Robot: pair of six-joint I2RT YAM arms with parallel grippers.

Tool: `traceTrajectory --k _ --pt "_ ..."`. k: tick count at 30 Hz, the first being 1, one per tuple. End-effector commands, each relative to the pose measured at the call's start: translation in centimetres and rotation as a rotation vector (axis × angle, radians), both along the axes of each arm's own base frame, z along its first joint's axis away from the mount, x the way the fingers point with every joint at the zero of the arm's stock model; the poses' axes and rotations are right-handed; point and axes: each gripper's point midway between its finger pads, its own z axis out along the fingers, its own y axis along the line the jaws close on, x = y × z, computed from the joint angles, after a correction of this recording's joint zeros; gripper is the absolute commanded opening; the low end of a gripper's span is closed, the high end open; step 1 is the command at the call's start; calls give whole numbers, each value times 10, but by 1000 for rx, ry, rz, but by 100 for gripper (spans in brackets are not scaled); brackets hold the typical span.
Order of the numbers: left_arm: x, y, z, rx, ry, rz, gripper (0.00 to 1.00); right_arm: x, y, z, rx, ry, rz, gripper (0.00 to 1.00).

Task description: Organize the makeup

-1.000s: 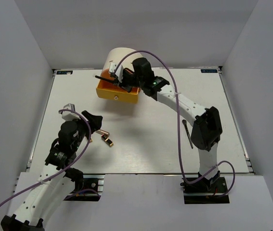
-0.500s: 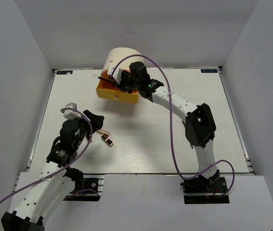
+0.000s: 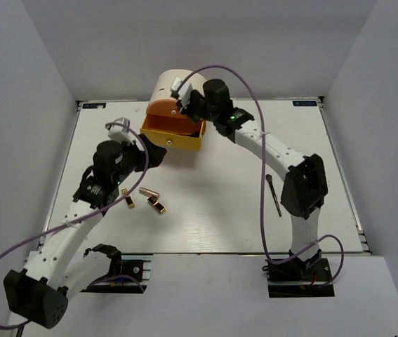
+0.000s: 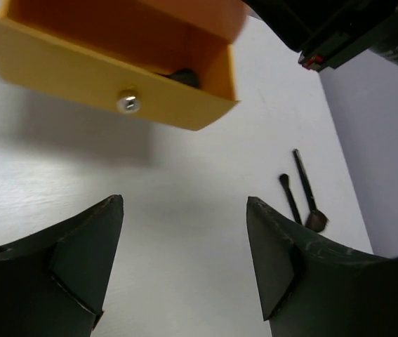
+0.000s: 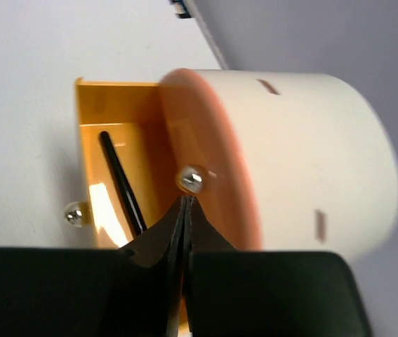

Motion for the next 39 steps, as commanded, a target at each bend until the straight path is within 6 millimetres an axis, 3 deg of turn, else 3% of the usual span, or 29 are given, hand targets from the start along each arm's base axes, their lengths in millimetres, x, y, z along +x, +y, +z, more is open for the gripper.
traceTrajectory --k 1,2,3,4,5,6,7,8,9,10,11,12,13,14,15,16,17,18,20,22,23,24,25,26,27,30,32,35,39 --pt "4 -40 43 -22 -98 -212 79 8 -49 71 159 40 -163 0" --pt "8 -45 46 -29 -98 -233 76 24 -77 69 161 64 -261 0" --pt "9 -55 50 -39 -101 -265 73 22 -90 58 157 138 -315 0" --pt "12 -70 39 -40 -58 -309 70 21 -101 51 151 171 -349 0" --pt "14 -79 50 -53 -67 -335 64 27 -136 56 171 186 -420 0" --pt "15 -88 49 -55 -53 -359 63 23 -151 26 138 247 -451 0" --pt "15 -107 38 -57 -10 -412 62 25 -175 17 139 277 -495 0" --pt "17 -119 46 -67 -17 -436 61 21 -198 17 152 300 -539 0" --pt "17 -130 44 -67 4 -458 61 18 -222 -6 134 357 -592 0" --pt "17 -141 41 -65 29 -477 61 15 -233 -14 136 389 -616 0" --pt "18 -163 32 -48 70 -513 61 13 -253 -15 154 412 -657 0" --pt "18 -174 25 -38 93 -525 61 7 -276 -35 139 466 -706 0" --pt "18 -196 13 -30 127 -546 62 4 -294 -37 156 492 -743 2" --pt "18 -207 8 -27 144 -553 64 -1 -293 -39 155 500 -737 7" --pt "19 -216 -1 -22 176 -548 65 -1 -315 -45 166 522 -784 11" --pt "20 -225 -6 -41 219 -531 67 -5 -322 -51 167 541 -803 15" --pt "15 -241 -39 -3 316 -550 68 -6 -333 -52 173 548 -831 18" --pt "22 -254 -26 -8 304 -553 69 -8 -344 -56 175 566 -855 18" --pt "25 -284 -42 29 389 -563 69 -11 -355 -58 189 576 -882 18" --pt "30 -301 -53 74 433 -542 66 -14 -368 -61 206 584 -920 20" --pt "31 -303 -94 155 527 -506 63 -15 -369 -61 209 586 -928 20" --pt "37 -318 -73 129 492 -513 62 -16 -369 -62 212 589 -930 20" --pt "33 -330 -84 120 513 -531 62 -17 -384 -63 229 597 -969 20" --pt "34 -335 -86 99 520 -531 66 -19 -386 -65 233 604 -978 20" --pt "30 -342 -88 78 536 -534 80 -19 -392 -65 242 605 -990 20" --pt "24 -356 -102 35 583 -547 81 -26 -396 -76 242 636 -998 13" --pt "19 -364 -106 22 591 -567 81 -32 -398 -89 230 675 -1001 2" --pt "9 -375 -114 14 605 -594 81 -49 -387 -111 202 787 -924 0" --pt "11 -372 -110 29 578 -552 77 -79 -360 -131 152 909 -703 0"
